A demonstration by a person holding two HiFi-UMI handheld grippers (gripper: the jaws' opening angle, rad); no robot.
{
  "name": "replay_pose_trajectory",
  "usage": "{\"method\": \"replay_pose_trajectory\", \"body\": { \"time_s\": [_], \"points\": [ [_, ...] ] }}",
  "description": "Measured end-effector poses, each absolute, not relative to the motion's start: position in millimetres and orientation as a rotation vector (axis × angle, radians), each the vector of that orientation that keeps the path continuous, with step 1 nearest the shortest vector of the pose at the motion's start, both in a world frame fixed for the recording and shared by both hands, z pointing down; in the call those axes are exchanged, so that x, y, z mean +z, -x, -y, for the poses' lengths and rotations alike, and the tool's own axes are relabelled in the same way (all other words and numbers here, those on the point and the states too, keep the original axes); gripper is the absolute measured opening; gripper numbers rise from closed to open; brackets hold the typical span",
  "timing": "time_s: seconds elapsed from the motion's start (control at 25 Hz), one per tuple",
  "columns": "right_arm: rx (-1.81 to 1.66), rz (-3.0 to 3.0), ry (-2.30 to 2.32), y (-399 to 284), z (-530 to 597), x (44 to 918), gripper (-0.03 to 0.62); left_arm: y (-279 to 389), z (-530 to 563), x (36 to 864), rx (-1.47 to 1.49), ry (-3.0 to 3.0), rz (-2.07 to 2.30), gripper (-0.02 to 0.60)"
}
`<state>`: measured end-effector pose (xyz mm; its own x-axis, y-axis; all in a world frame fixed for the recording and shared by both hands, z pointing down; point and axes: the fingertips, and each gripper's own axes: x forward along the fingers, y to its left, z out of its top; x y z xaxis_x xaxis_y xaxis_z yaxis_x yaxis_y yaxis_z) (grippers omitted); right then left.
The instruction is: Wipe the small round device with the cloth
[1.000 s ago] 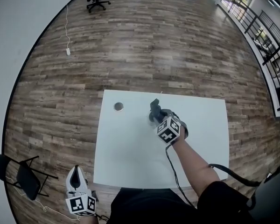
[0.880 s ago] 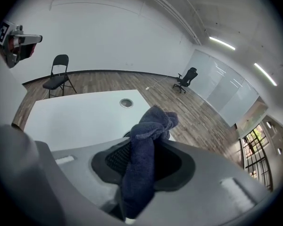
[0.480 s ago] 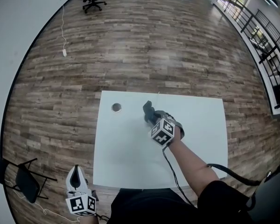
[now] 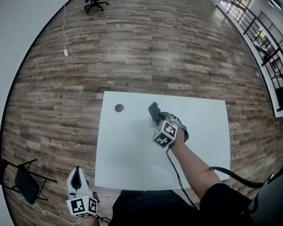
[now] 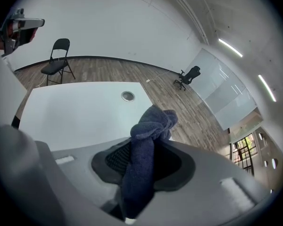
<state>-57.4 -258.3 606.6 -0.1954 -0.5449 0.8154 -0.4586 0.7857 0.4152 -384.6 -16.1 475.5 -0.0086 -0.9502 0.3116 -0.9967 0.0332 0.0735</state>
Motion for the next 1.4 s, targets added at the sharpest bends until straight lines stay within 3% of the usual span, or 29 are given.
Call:
{"method": "replay_pose_trajectory", "body": {
  "time_s": [0.72, 1.12, 1.4],
  "points": [
    [0.022, 1.891, -0.642, 97.7, 225.3, 650.4, 0.123, 402.5, 8.7, 479.0, 0.257, -1.967, 2.045, 0.008],
    [0.177, 1.944, -0.736, 61.5, 185.7, 658.8, 0.124, 384.3, 39.8, 483.2, 0.225, -2.07, 1.948, 0.008],
    [0.335, 2.083, -1.074, 9.6, 154.9, 618.3, 0.124, 324.5, 89.0, 478.6, 0.196, -2.283, 1.749, 0.008]
  ]
}}
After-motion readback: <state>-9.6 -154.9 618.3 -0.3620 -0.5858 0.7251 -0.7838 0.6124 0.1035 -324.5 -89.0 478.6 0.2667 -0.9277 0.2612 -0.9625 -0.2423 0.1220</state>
